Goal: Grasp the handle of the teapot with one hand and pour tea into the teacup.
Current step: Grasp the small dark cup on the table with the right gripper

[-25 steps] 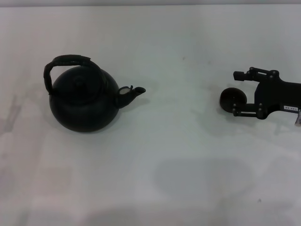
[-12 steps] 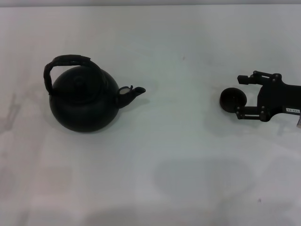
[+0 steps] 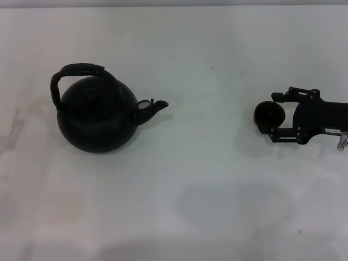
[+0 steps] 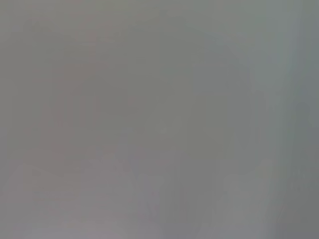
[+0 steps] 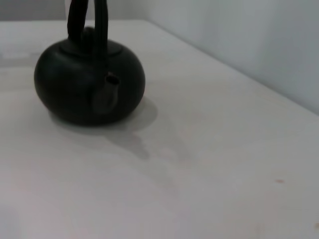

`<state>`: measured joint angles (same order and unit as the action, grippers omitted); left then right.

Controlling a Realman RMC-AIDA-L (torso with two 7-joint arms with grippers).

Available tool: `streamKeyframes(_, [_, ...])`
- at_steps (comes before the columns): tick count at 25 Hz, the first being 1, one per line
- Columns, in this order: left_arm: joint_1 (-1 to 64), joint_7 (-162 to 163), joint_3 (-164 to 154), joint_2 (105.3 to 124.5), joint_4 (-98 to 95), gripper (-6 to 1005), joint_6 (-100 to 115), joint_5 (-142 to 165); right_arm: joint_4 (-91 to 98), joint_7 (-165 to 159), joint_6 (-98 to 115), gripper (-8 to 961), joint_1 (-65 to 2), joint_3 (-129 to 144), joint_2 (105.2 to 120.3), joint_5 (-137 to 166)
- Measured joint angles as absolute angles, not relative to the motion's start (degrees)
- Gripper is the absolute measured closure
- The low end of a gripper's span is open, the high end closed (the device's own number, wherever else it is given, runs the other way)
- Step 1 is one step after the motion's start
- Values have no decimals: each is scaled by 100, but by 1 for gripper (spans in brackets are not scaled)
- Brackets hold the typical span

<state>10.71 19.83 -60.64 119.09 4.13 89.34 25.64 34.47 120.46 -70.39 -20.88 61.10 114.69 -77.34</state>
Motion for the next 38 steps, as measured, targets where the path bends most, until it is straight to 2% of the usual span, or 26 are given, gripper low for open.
streamKeyframes(38, [1094, 2008, -6064, 11918, 450, 138, 8880, 2575, 3371, 12070, -6779, 106, -2135, 6248, 11470, -7747])
